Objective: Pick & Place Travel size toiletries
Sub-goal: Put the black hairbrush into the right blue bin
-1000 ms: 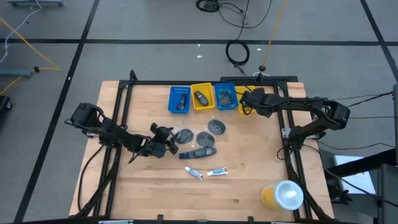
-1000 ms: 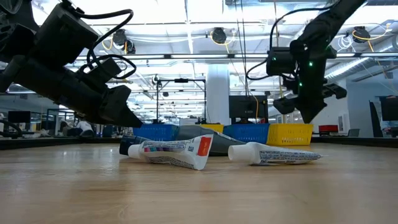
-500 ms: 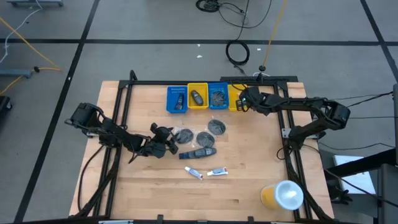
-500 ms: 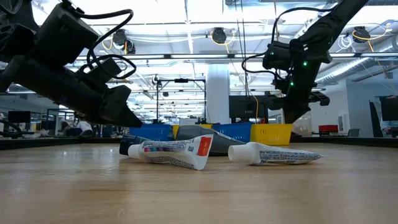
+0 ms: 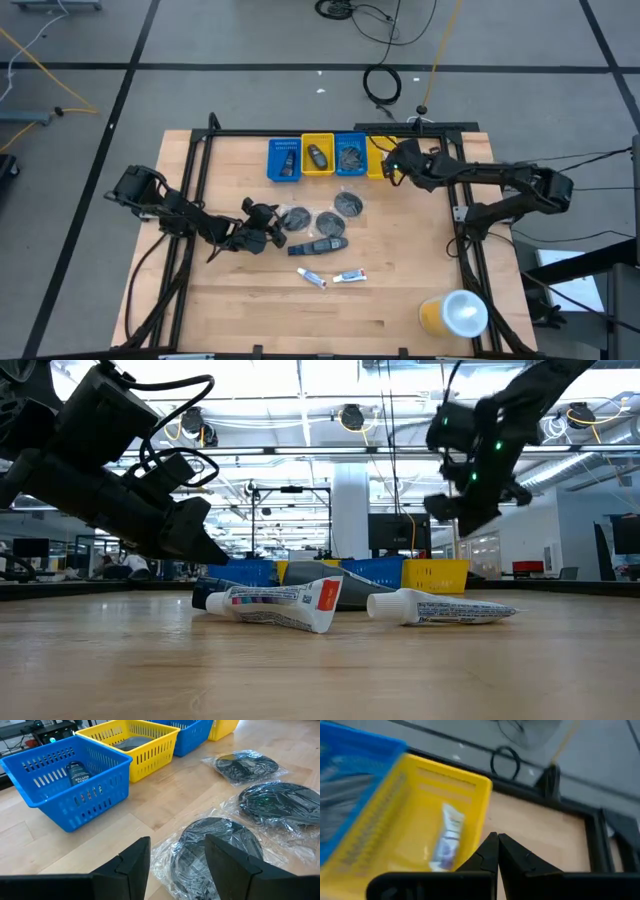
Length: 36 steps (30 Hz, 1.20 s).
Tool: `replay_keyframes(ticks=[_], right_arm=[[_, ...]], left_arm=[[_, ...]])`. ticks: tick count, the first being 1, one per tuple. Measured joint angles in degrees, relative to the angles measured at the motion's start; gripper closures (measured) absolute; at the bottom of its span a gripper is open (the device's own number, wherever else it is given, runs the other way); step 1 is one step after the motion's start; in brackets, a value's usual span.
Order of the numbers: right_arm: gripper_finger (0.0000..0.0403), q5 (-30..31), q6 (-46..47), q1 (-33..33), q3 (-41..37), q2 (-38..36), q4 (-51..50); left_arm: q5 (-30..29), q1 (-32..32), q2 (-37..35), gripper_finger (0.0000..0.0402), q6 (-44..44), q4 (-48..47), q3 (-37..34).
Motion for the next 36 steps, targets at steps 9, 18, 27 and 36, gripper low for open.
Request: replay_keyframes(ticks=[9,18,27,36], right_arm=[[0.0403,0.1,-15.5,21.2,-4.8,-0.1,20.5],[0.0371,-21.4,-20.7,28.4,-18.8,2.9,48.5],[0.0221,-26.3,-29.4,26.7,-14.5,13.2,47.6],[0.0164,-29.6,-37.8,23.5,-8.8,21.7,47.9]], left_arm=[[0.0,0.0,0.0,0.0215,0.2,0.3,0.0],[0.0,0.3,0.0,0.0215,2.5,3.1,0.0],[0.6,2.7,0.0,0.0215,4.1,5.1,0.0],[3.1,3.8,0.0,0.0215,5.0,5.7,0.0]])
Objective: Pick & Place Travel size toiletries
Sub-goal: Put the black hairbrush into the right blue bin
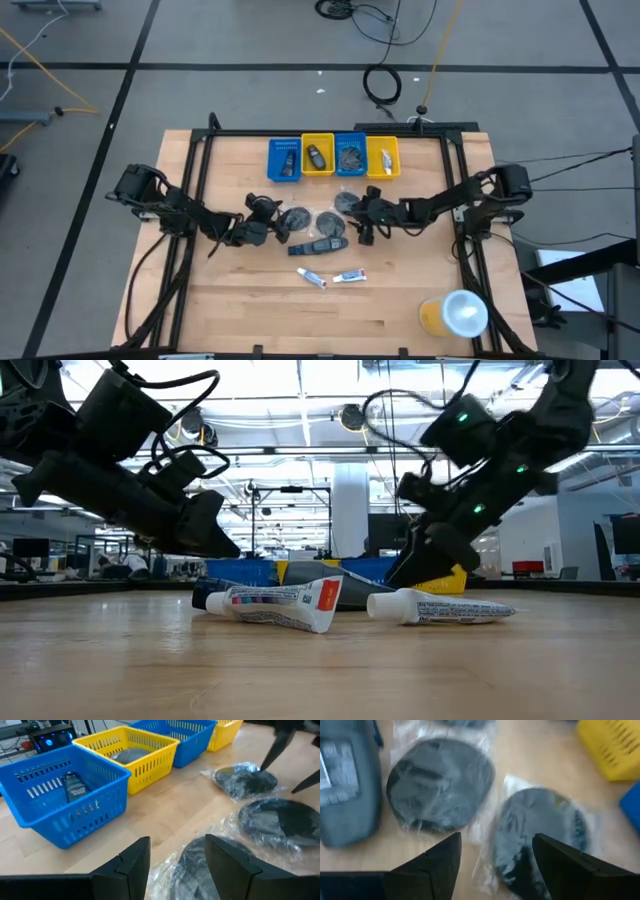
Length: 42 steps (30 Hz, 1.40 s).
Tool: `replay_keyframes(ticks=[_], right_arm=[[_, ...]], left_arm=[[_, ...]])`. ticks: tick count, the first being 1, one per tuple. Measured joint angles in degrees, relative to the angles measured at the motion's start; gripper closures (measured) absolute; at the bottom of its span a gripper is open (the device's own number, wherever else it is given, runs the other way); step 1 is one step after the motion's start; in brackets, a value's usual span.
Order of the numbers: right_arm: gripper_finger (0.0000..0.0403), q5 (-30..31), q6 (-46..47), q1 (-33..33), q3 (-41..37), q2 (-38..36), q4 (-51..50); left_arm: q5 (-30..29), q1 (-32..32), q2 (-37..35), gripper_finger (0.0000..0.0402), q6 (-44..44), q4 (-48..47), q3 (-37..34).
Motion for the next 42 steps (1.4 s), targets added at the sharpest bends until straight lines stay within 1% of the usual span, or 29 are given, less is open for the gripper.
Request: replay_keyframes(ticks=[1,4,8,11,17,19,21,24,27,31,35,42], right_arm=[[0.0166,-1.1,-0.4,-0.4,0.0,0.5,-0.2],[0.0179,-1.2,-0.3,-1.5,0.1,2.0,0.0],[0.0214,-1.0,-0.3,-2.7,0.1,2.2,-1.9],[0.0259,-0.9,-0.3,-3.4,0.1,2.2,-2.8],[0.0369,-0.9,0.2,-3.2,0.0,0.6,-3.9],[0.0393,-0.6,1.1,-2.6,-0.1,-0.9,-4.4],[0.0394,0.5,2.4,-1.8,-0.3,-3.0,-5.5],[0.0389,4.9,4.7,-0.5,-0.2,-7.4,-5.5],[0.0398,7.0,6.7,0.0,-0.2,-11.4,-4.6],[0.0400,10.0,9.1,-1.0,-0.2,-14.1,2.4],[0.0402,14.0,14.0,-5.2,-0.2,-13.3,10.2],[0.0402,14.1,16.4,-14.1,-0.1,-8.6,19.0]], left_arm=[[0.1,0.0,0.0,0.0215,0.0,0.0,0.0],[1.0,0.0,0.0,0.0215,0.0,-0.1,0.0],[1.3,-0.2,0.0,0.0215,-0.2,-0.1,0.0],[1.4,-0.5,0.0,0.0215,-0.4,-0.2,0.0],[1.5,-0.8,0.0,0.0215,-0.5,-0.2,0.0],[1.5,-0.8,0.0,0.0215,-0.6,-0.2,0.0],[1.5,-0.8,0.0,0.0215,-0.6,-0.2,0.0],[1.5,-0.8,0.0,0.0215,-0.6,-0.2,0.0],[1.5,-0.8,0.0,0.0215,-0.7,-0.2,0.0],[1.5,-0.8,0.0,0.0215,-1.0,-0.2,0.0],[1.5,-0.7,0.0,0.0215,-1.2,-0.2,0.0],[1.4,-0.7,0.0,0.0215,-1.2,-0.2,0.0]])
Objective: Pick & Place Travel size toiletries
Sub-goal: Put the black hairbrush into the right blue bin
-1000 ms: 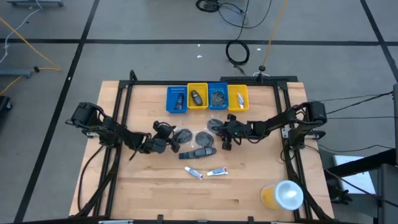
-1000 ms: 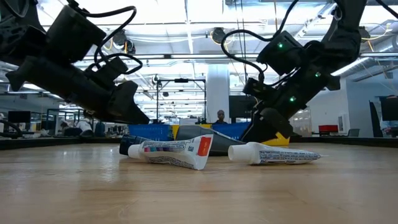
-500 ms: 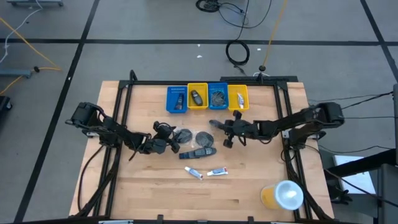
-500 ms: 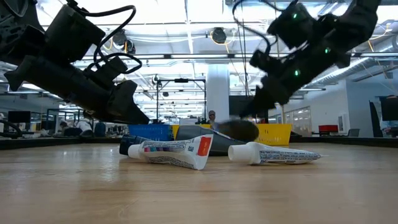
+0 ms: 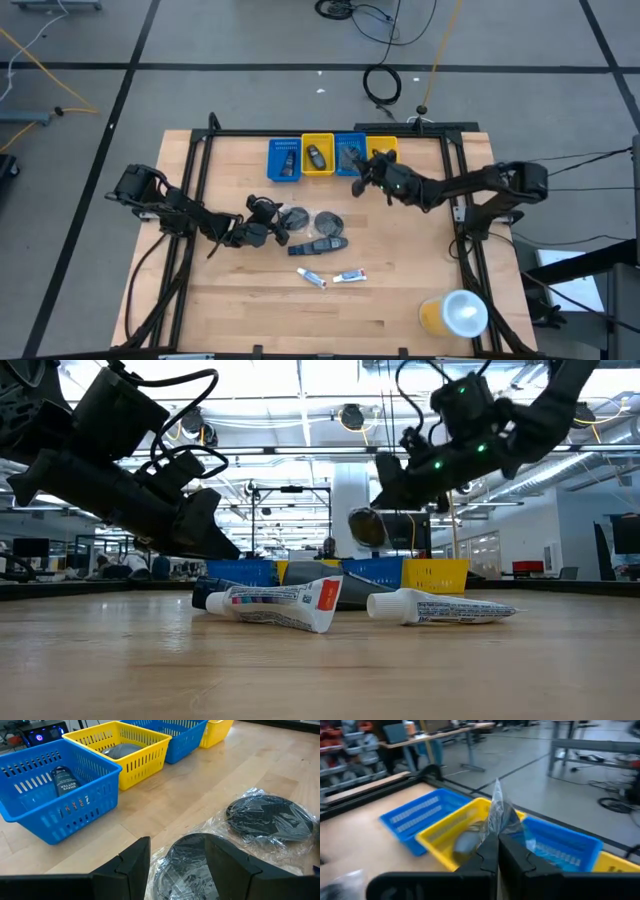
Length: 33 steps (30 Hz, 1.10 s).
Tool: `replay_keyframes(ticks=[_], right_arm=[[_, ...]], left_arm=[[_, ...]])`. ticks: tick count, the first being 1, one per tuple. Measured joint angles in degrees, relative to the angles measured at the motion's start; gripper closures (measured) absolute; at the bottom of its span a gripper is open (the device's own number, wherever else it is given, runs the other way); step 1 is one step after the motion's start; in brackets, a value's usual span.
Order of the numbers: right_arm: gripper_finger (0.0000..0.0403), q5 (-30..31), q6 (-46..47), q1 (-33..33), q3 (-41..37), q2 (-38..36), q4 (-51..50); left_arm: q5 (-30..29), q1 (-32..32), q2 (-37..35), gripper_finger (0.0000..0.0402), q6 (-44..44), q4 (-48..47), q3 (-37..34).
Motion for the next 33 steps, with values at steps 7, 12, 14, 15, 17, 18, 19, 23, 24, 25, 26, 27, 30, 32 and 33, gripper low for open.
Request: replay_keyframes(ticks=[7,12,14,15,17,18,19,23,24,25,26,27,30,32,33], right_arm=[[0.0402,-0.1,-2.0,-4.1,5.0,4.5,-0.9],[0.0403,1.4,-3.2,-4.6,13.0,8.5,-13.4],[0.0403,4.0,-4.2,-4.3,15.5,10.1,-17.5],[0.0403,5.6,-4.6,-4.1,16.7,10.8,-19.3],[0.0403,8.8,-4.7,-3.6,18.6,12.3,-21.5],[0.0403,10.4,-4.8,-3.3,19.2,12.8,-22.7],[0.0403,12.0,-4.9,-3.0,19.5,13.3,-23.5],[0.0403,13.3,-5.0,-2.4,20.7,14.0,-25.4],[0.0403,13.3,-4.8,-2.5,20.8,14.0,-25.8],[0.0403,13.3,-4.7,-2.5,20.8,14.0,-26.3],[0.0403,13.4,-4.6,-2.5,20.8,14.0,-26.7],[0.0403,13.3,-4.5,-2.6,20.8,14.1,-27.0],[0.0403,13.3,-4.1,-3.0,20.8,14.1,-27.5],[0.0403,13.2,-3.0,-3.2,20.8,14.1,-28.3],[0.0403,13.2,-2.4,-3.3,20.8,14.1,-28.7]], left_arm=[[-0.1,0.0,0.0,0.0215,0.0,0.0,0.0],[-0.1,0.0,0.0,0.0215,0.1,0.0,0.0],[-0.1,0.0,0.0,0.0215,0.0,0.0,0.0],[-0.1,0.0,0.0,0.0215,0.0,0.0,0.0],[-0.1,0.0,0.0,0.0215,0.0,-0.1,0.0],[-0.1,0.0,0.0,0.0215,0.0,0.0,0.0],[-0.1,0.0,0.0,0.0215,0.0,-0.1,0.0],[-0.1,0.0,0.0,0.0215,0.0,-0.2,0.0],[-0.1,0.0,0.0,0.0215,-0.1,-0.4,0.0],[-0.1,0.0,0.0,0.0215,-0.2,-0.5,0.0],[-0.1,0.0,0.0,0.0215,-0.3,-0.5,0.0],[-0.1,0.0,0.0,0.0215,-0.5,-0.5,0.0],[-0.1,0.0,0.0,0.0215,-0.6,-0.6,0.0],[-0.1,0.0,0.0,0.0215,-0.6,-0.7,0.0],[0.0,0.0,0.0,0.0215,-0.7,-0.7,0.0]])
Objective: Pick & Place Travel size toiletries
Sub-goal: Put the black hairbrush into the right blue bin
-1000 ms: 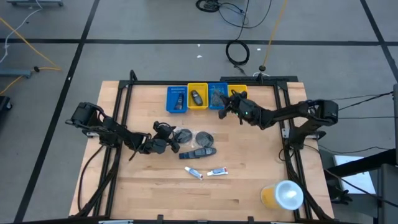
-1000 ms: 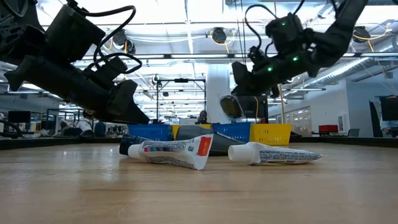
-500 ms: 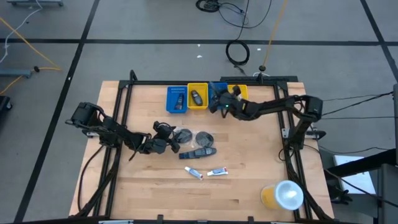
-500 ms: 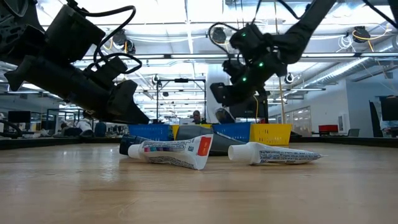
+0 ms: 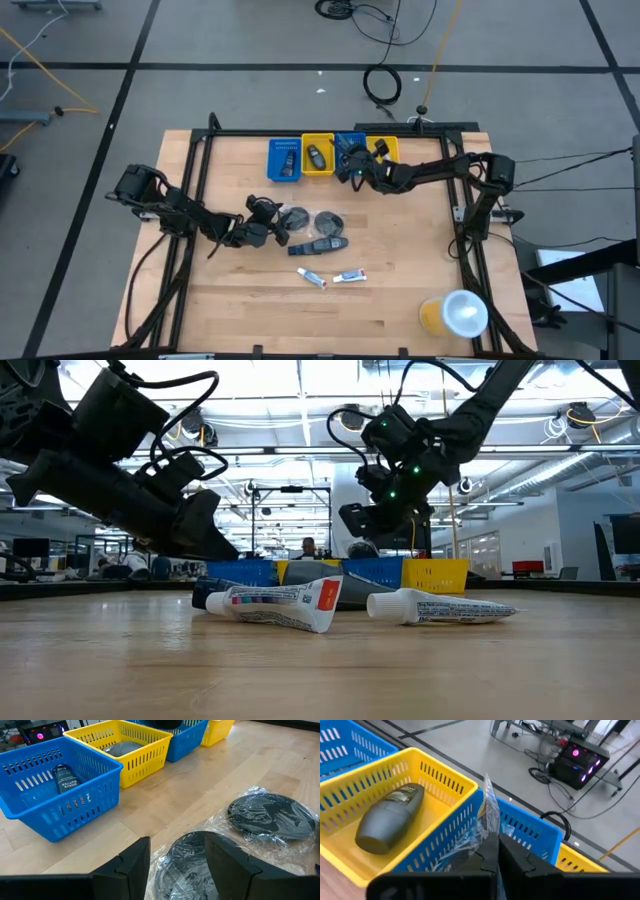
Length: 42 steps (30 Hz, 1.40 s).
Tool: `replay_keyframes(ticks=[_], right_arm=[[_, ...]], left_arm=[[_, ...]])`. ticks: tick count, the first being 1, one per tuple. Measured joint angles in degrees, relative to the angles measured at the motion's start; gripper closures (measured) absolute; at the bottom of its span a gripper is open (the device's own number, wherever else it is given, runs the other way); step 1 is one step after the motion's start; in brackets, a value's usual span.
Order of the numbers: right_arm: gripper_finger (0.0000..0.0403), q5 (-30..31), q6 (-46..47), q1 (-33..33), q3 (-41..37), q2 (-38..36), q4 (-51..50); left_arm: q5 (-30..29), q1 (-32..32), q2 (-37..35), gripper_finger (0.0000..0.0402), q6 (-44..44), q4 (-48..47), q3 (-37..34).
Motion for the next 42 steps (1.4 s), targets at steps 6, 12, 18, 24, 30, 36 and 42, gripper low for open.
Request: replay_keyframes(ticks=[6,12,18,24,30,36,42], right_arm=[[0.0392,-1.8,1.5,-0.3,0.0,0.0,-0.4],[0.0355,-4.7,3.9,-0.6,0.0,0.0,-0.4],[0.0290,-4.8,3.6,-0.6,0.0,0.0,1.4],[0.0250,-13.0,1.6,-1.7,-0.1,-0.1,3.9],[0.0294,-25.3,7.8,-7.4,-0.1,-0.1,0.7],[0.0381,-35.8,7.4,-10.7,-0.1,-0.1,1.4],[0.0392,-36.0,5.2,-10.9,-0.1,-0.1,1.1]], left_arm=[[0.0,0.0,0.0,0.0215,0.0,-0.2,0.0],[0.0,0.0,0.0,0.0215,-0.1,-0.2,0.0],[0.0,-0.2,0.0,0.0215,-0.1,-0.2,0.0],[0.0,-0.7,0.0,0.0215,0.1,-0.2,0.0],[0.0,-0.7,0.0,0.0215,0.2,-0.2,0.0],[-0.1,-0.7,0.0,0.0215,0.2,-0.2,0.0],[-0.2,-0.7,0.0,0.0215,0.2,-0.2,0.0]])
